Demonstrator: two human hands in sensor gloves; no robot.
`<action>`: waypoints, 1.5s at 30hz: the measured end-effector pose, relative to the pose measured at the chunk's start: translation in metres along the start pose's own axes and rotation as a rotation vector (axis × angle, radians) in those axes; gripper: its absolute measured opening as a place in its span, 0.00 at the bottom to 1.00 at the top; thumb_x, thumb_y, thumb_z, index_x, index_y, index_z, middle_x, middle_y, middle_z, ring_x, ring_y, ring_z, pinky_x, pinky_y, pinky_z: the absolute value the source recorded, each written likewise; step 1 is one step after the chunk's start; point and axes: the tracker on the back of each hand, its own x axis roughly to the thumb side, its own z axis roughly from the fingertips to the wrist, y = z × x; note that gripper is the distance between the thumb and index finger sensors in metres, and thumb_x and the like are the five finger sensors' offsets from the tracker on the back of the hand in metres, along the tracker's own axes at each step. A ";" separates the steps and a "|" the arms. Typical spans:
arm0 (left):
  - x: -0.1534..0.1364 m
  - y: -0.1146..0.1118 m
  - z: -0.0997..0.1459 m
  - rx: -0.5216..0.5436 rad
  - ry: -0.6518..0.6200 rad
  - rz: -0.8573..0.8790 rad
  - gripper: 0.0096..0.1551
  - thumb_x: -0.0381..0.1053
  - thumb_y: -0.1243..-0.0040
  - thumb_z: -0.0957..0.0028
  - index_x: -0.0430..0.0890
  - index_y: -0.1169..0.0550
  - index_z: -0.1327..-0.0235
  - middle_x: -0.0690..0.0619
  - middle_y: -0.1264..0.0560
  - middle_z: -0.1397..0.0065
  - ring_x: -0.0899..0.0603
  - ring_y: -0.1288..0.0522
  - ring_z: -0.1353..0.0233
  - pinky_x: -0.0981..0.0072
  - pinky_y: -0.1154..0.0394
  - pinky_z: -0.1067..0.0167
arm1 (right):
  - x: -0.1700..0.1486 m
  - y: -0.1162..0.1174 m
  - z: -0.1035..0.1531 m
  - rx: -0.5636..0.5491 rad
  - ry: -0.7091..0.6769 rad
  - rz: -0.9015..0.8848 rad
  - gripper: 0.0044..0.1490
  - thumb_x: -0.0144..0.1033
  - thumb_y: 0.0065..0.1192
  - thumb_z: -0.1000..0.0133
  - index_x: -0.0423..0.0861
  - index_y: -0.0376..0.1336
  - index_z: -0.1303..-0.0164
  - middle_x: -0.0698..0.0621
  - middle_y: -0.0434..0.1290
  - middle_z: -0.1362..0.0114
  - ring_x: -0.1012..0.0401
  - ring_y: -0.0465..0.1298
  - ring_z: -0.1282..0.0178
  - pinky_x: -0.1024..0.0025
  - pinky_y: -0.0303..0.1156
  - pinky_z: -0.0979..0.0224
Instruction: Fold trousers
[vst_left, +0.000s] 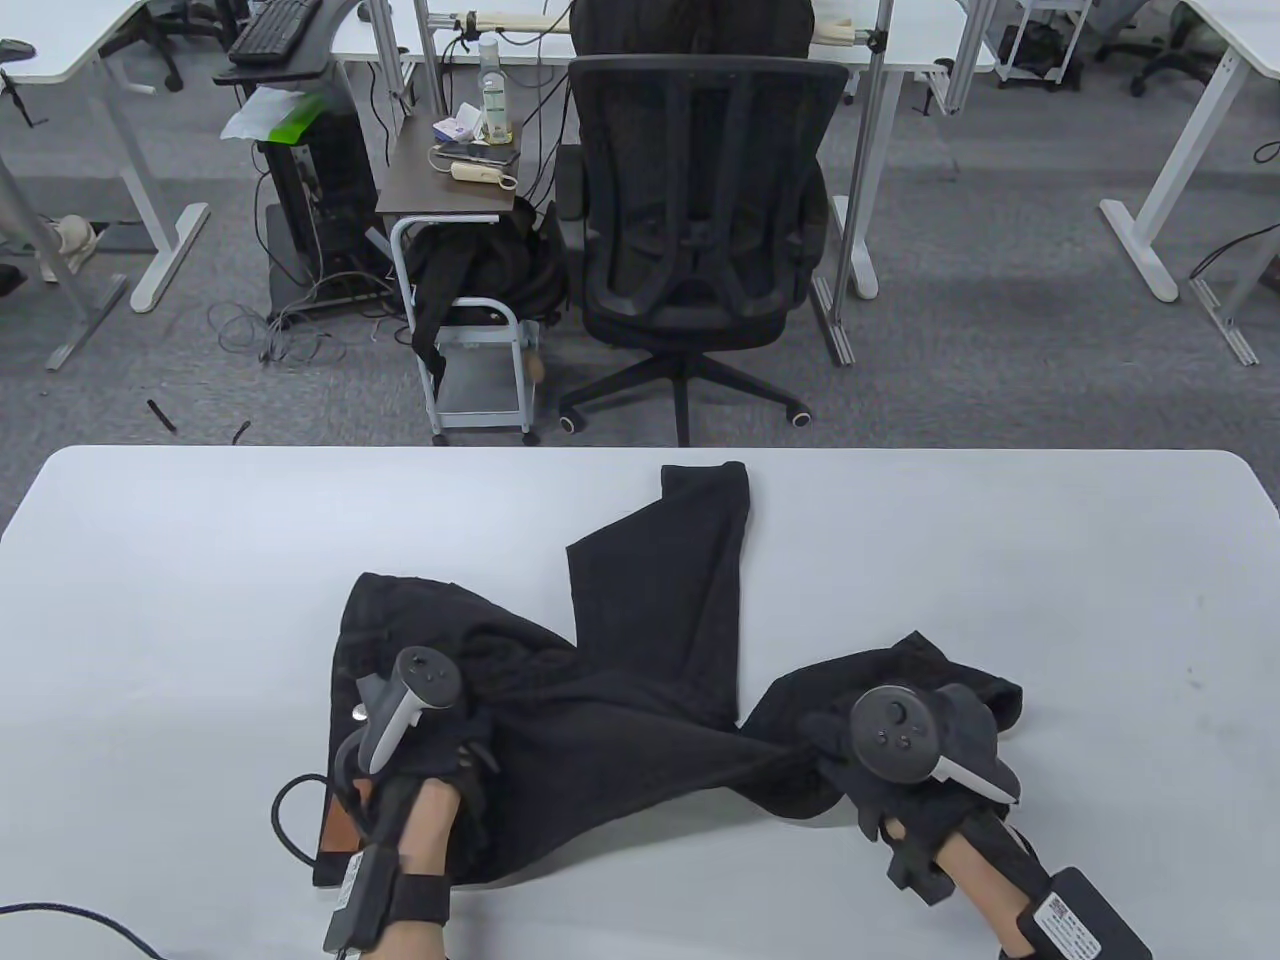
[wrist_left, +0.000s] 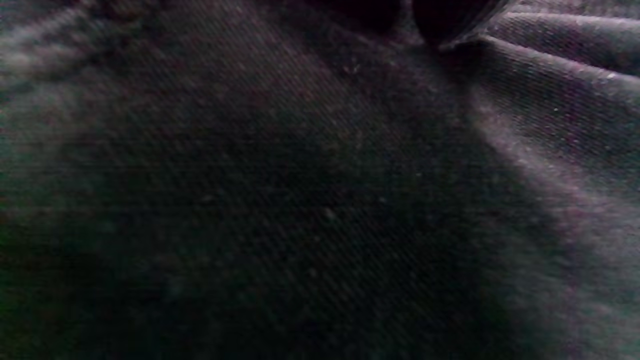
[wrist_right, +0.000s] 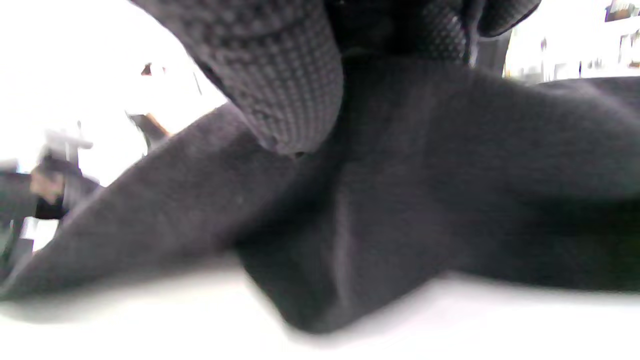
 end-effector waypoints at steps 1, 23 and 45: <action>0.000 0.000 0.000 -0.004 -0.006 0.009 0.42 0.65 0.51 0.42 0.57 0.52 0.20 0.53 0.64 0.11 0.41 0.68 0.14 0.34 0.63 0.24 | 0.000 0.011 0.003 0.088 0.011 0.020 0.30 0.35 0.75 0.51 0.50 0.73 0.37 0.47 0.77 0.37 0.48 0.76 0.37 0.40 0.59 0.23; 0.017 -0.010 0.005 -0.010 -0.047 -0.091 0.47 0.68 0.51 0.44 0.54 0.57 0.22 0.49 0.66 0.12 0.36 0.69 0.15 0.32 0.56 0.24 | -0.150 0.061 -0.073 0.096 0.726 -0.185 0.55 0.58 0.60 0.50 0.49 0.40 0.19 0.43 0.42 0.15 0.40 0.48 0.16 0.39 0.49 0.20; 0.048 -0.030 0.011 -0.029 -0.198 -0.183 0.45 0.66 0.49 0.45 0.57 0.54 0.22 0.54 0.63 0.11 0.39 0.68 0.14 0.34 0.57 0.24 | -0.070 0.027 -0.084 -0.074 0.407 -0.126 0.46 0.56 0.59 0.48 0.47 0.54 0.21 0.42 0.57 0.17 0.38 0.59 0.19 0.37 0.55 0.22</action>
